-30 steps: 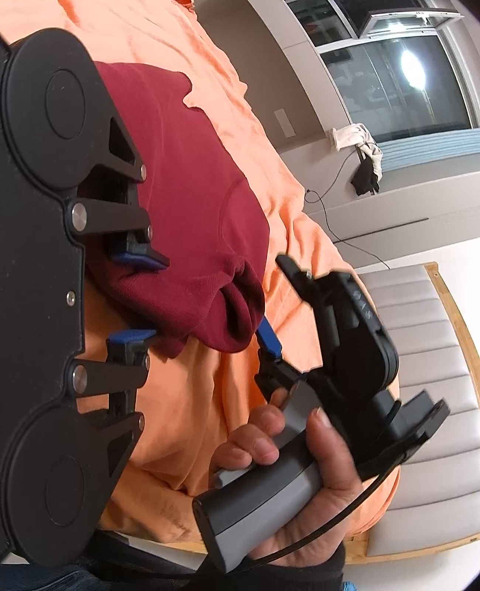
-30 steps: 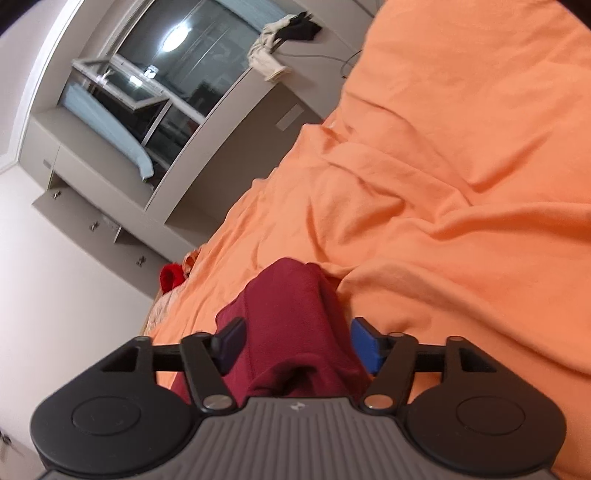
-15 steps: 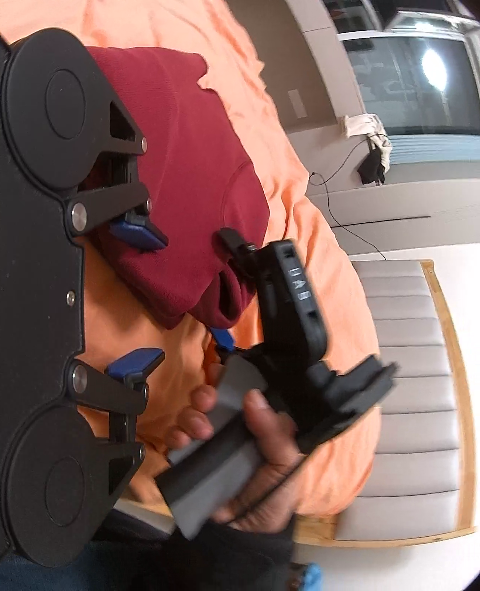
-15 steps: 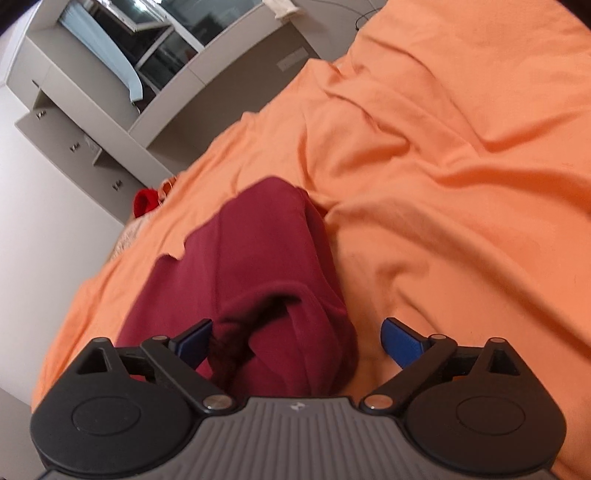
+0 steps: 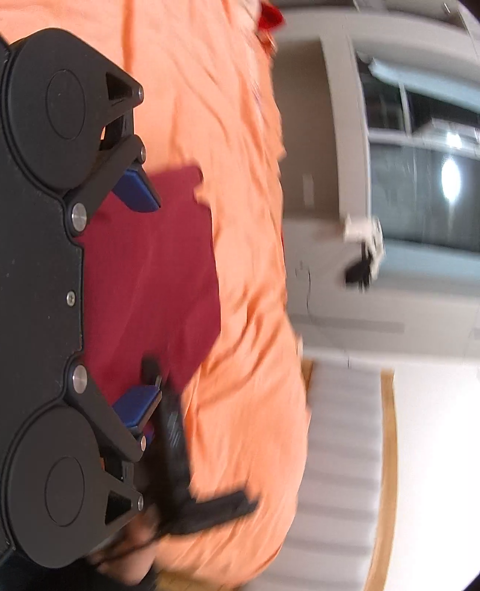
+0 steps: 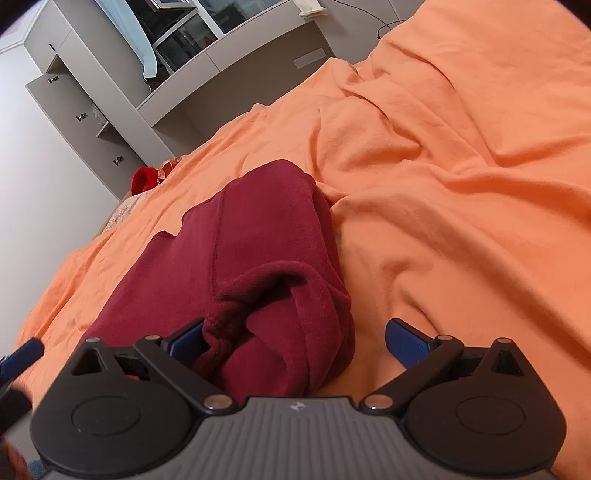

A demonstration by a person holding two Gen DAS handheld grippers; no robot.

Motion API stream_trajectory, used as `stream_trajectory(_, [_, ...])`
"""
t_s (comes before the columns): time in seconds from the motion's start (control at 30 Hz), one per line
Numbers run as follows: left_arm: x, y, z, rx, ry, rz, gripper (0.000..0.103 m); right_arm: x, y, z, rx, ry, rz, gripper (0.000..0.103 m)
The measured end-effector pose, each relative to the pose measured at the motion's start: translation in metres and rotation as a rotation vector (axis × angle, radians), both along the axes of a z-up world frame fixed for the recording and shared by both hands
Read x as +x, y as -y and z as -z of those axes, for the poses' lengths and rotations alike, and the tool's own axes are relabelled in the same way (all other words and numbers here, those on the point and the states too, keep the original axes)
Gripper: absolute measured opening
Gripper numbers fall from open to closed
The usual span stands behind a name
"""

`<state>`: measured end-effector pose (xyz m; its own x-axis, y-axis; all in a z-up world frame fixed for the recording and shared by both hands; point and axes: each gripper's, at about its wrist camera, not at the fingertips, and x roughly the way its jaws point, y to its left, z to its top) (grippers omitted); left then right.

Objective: Fold small clothes
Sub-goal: 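Open both grippers and release the folded shirt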

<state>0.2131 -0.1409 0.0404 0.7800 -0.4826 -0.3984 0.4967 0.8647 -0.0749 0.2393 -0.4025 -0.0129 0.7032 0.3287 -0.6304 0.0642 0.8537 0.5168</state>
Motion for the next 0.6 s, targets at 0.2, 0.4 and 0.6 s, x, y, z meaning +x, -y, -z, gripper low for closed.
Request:
stream_trajectory(0.2, [0.04,-0.031,0.011,-0.032,-0.122,-0.116,0.102,0.001,-0.001,0.001,-0.003,0.005,0.0,0.103])
stream_trajectory(0.4, [0.048,-0.048,0.041,-0.087,-0.216,-0.128,0.102,0.0,-0.002,0.001,-0.007,0.003,0.003,0.103])
stream_trajectory(0.6, [0.039,-0.047,0.071,-0.106,-0.176,-0.121,0.102,0.0,-0.005,0.002,-0.025,0.01,0.007,0.103])
